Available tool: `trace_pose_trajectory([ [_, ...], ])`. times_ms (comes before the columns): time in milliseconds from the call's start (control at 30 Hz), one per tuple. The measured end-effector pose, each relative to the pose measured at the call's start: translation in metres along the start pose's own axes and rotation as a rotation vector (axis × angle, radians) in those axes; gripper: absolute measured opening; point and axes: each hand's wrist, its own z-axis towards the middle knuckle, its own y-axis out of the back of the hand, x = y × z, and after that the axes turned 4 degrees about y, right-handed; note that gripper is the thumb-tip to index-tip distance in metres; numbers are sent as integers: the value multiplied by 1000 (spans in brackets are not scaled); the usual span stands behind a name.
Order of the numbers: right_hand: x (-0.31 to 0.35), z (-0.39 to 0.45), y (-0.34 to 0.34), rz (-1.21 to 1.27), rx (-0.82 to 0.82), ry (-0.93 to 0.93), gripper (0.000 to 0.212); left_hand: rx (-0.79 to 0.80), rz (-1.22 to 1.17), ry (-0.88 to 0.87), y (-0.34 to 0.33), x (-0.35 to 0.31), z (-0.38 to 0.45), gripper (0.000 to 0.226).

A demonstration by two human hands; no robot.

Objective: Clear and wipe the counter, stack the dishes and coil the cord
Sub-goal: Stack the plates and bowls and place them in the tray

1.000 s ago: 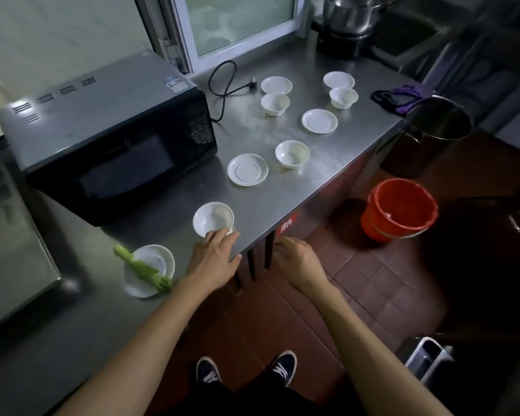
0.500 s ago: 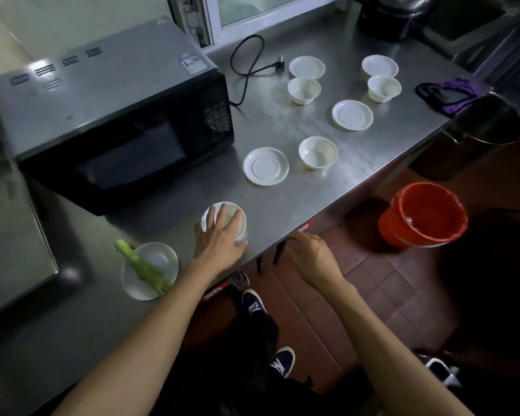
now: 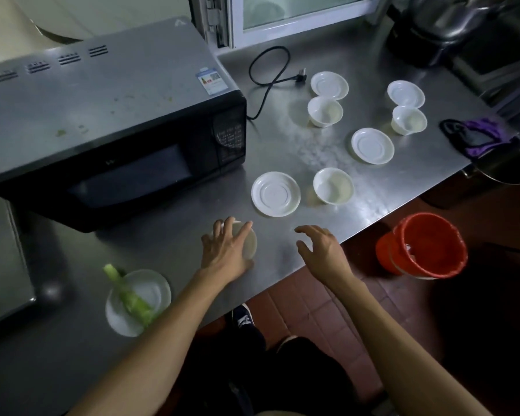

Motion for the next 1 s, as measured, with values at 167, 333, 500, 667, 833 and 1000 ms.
trace_pose_trajectory([
  [167, -21, 30, 17, -67, -14, -46, 34, -38, -39, -45, 20, -25, 28, 97],
  [333, -54, 60, 33, -152, 24, -87, 44, -36, -74, -32, 32, -58, 57, 101],
  [500, -89, 100, 46, -195, 81, -68, 57, -30, -64, 15, 42, -89, 85, 101],
  [667, -119, 142, 53, -280, 231, -3, 72, -37, -8, 75, 48, -117, 108, 99],
  [833, -136, 170, 51, -302, 369, 70, 93, -74, -4, 134, 46, -136, 124, 94],
  [1000, -138, 186, 47, -324, 440, 175, 103, -62, -27, 231, 42, -148, 127, 95],
])
